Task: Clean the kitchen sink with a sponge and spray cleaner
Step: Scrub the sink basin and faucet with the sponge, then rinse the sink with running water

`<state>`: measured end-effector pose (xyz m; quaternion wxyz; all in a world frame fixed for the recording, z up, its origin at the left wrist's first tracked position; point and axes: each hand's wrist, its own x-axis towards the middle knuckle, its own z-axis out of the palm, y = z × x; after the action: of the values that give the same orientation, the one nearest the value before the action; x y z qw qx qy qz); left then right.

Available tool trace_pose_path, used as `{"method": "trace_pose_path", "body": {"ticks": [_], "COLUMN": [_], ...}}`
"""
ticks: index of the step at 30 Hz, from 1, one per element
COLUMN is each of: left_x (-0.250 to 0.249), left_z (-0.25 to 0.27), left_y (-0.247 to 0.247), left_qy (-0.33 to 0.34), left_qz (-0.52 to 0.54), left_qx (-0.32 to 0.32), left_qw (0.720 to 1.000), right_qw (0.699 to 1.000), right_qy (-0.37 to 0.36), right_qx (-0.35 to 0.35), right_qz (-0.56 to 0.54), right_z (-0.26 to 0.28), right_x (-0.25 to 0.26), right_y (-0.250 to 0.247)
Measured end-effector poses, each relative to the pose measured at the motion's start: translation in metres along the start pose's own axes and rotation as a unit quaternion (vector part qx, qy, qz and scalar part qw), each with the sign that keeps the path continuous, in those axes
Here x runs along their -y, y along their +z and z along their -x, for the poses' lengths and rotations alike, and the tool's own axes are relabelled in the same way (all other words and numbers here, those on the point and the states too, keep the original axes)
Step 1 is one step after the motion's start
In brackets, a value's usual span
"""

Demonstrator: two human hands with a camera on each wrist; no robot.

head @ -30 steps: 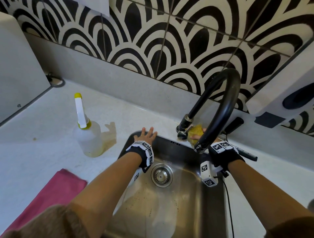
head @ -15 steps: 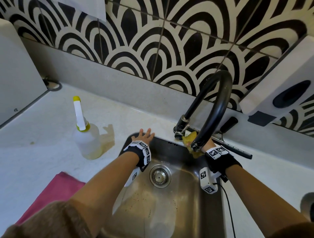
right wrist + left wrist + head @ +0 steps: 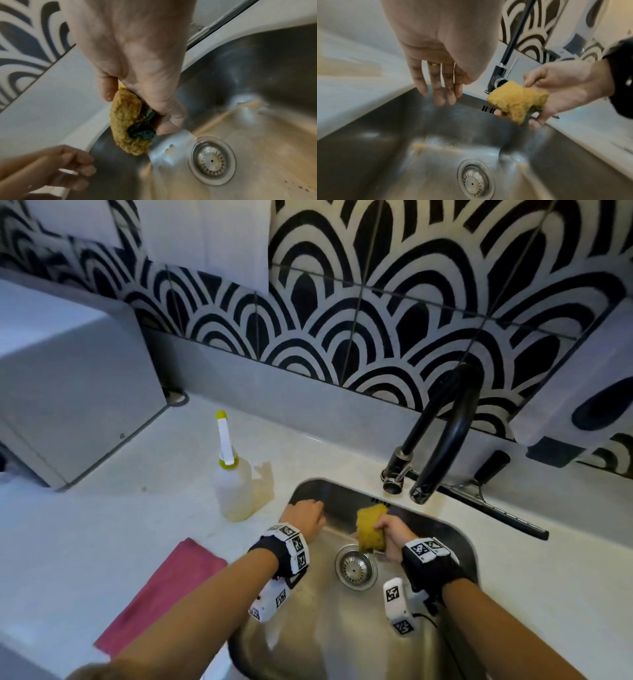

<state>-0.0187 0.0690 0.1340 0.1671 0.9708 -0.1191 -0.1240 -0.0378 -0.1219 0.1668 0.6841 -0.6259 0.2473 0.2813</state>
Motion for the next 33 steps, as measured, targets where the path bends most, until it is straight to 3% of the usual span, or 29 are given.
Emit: {"method": "trace_pose_path", "body": {"ticks": [4, 7, 9, 12, 19, 24, 27, 33], "left_x": [0.022, 0.033, 0.045, 0.068, 0.136, 0.176, 0.196, 0.228], "left_z": [0.046, 0.079, 0.100, 0.128, 0.173, 0.167, 0.157, 0.126], "left_y": [-0.008, -0.015, -0.021, -0.030, -0.065, -0.078, -0.085, -0.085], "left_qy": [-0.038, -0.052, -0.088, -0.147, -0.213, -0.254, -0.214, -0.166], "left_qz": [0.216, 0.297, 0.334, 0.404, 0.339, 0.390, 0.346, 0.264], "left_qx": [-0.043, -0.060, -0.085, -0.087, -0.079, -0.140, -0.173, -0.146], "left_qw": [0.975, 0.951, 0.934, 0.899, 0.913, 0.874, 0.897, 0.939], "right_qw": [0.996, 0.985, 0.981, 0.982, 0.969, 0.970, 0.974, 0.978], "right_qy": [-0.028, -0.029, -0.026, 0.012, 0.010, -0.016, -0.037, -0.052], "right_qx": [-0.017, 0.048, 0.098, 0.118, 0.166, 0.136, 0.110, 0.059], "right_qz": [0.081, 0.166, 0.168, 0.144, 0.181, 0.199, 0.193, 0.192], "right_z": [-0.005, 0.000, 0.013, 0.024, 0.045, 0.045, 0.038, 0.013], "right_x": [-0.014, -0.021, -0.023, -0.031, -0.038, -0.029, -0.021, -0.009], "right_y": [0.057, 0.098, 0.127, 0.161, 0.217, 0.263, 0.287, 0.321]}}
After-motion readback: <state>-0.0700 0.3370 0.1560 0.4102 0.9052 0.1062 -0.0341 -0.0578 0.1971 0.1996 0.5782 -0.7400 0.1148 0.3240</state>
